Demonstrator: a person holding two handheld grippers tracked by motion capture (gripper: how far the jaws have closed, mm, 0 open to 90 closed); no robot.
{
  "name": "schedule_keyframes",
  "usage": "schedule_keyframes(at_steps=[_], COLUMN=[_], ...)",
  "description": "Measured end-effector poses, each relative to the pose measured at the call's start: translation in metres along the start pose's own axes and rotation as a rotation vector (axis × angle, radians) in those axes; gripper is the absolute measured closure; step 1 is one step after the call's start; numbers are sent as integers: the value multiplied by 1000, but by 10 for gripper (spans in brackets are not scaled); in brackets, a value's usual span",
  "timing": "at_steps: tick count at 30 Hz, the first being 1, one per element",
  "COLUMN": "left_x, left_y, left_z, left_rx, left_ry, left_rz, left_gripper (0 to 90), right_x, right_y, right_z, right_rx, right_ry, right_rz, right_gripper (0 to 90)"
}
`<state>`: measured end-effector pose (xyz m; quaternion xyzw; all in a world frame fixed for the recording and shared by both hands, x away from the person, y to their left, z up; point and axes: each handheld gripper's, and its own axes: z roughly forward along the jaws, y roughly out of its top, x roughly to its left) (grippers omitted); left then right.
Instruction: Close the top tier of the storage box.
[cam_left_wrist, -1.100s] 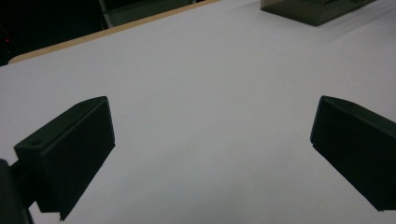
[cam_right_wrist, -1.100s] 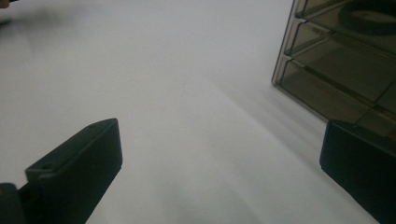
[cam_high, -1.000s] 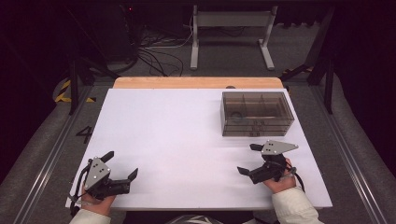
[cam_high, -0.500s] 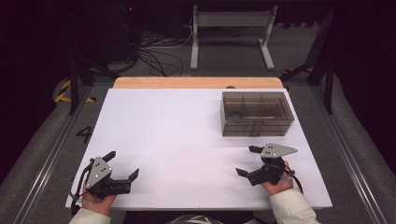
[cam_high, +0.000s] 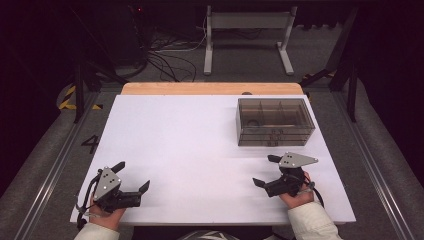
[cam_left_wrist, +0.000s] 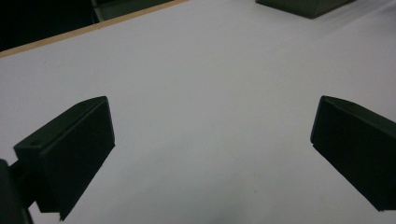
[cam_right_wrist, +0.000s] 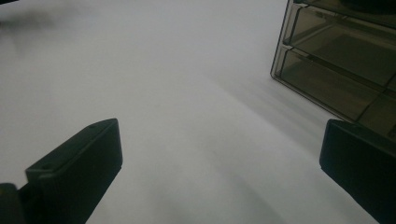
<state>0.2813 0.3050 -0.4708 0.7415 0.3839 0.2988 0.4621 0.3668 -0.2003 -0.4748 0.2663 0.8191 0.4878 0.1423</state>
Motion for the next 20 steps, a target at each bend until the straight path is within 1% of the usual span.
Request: schedule_keyframes(at_steps=[5, 10, 19, 20], left_x=[0, 0, 0, 0], left_y=[0, 0, 0, 0], left_z=[0, 0, 0, 0], left_rx=[-10, -17, -20, -16], left_ry=[0, -13, -21, -21], left_rz=[-5, -15, -11, -4], left_gripper=[3, 3, 3, 3], right_x=[1, 1, 2, 2], right_y=[0, 0, 0, 0], right_z=[0, 0, -1, -1], right_rx=[-3, -2, -3, -4], right_ry=[3, 8, 17, 16], right_rz=[-3, -3, -8, -9], right_gripper=[0, 0, 0, 0])
